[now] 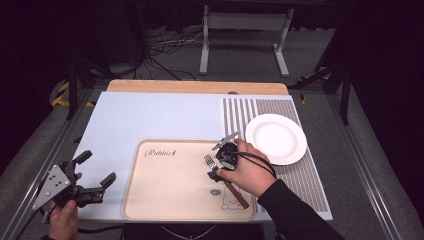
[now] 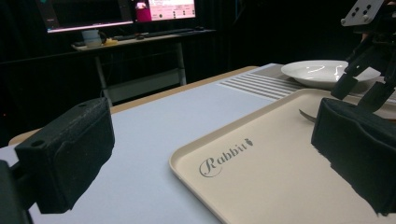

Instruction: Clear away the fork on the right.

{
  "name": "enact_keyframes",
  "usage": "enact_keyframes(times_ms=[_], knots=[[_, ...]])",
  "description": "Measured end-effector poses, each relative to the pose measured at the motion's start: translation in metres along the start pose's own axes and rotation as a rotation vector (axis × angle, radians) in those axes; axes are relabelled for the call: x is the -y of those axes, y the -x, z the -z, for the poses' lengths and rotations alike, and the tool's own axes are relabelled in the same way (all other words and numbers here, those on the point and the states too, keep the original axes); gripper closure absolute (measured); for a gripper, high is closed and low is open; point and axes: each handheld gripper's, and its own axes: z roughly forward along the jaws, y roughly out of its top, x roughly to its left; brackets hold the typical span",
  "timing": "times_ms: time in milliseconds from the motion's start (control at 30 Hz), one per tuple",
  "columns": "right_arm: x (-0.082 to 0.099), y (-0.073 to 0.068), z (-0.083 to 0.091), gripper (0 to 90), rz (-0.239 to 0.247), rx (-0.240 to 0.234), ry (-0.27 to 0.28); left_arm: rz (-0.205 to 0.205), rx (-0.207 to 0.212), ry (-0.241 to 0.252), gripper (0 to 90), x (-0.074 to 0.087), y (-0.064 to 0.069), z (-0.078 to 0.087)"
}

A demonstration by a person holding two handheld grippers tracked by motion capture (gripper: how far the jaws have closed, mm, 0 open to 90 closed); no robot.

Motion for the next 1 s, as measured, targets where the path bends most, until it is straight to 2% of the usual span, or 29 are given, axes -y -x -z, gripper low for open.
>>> enact_keyframes(times_ms=[67, 200, 333, 400, 433, 533, 567, 667, 1000], knots=[[-0.001, 0.0, -0.002, 28.1, 0.037, -0.011, 0.025, 0.001, -0.001, -0.001, 0.2, 0.0, 0.0, 0.0], [-0.002, 0.0, -0.008, 28.7, 0.057, -0.045, 0.065, 0.001, -0.001, 0.0, 0.2, 0.0, 0.0, 0.0], [-0.003, 0.002, -0.014, 35.7, 0.083, -0.074, 0.082, -0.001, -0.001, -0.001, 0.2, 0.0, 0.0, 0.0], [-0.003, 0.003, -0.018, 42.1, 0.11, -0.093, 0.087, -0.003, 0.002, -0.003, 0.2, 0.0, -0.001, 0.0], [-0.003, 0.004, -0.02, 47.6, 0.134, -0.1, 0.095, -0.001, 0.001, -0.002, 0.2, 0.0, -0.001, 0.0], [-0.002, 0.005, -0.023, 69.5, 0.157, -0.104, 0.081, -0.004, 0.003, 0.0, 0.2, 0.0, -0.001, 0.0], [-0.002, 0.006, -0.023, 75.2, 0.153, -0.106, 0.079, -0.004, 0.003, 0.0, 0.2, 0.0, -0.001, 0.0], [-0.001, 0.008, -0.026, 88.3, 0.187, -0.1, 0.083, -0.002, 0.001, 0.0, 0.2, 0.0, -0.001, 0.0], [0.001, 0.01, -0.034, 90.0, 0.207, -0.083, 0.044, -0.004, 0.001, 0.001, 0.2, 0.0, 0.0, 0.0]])
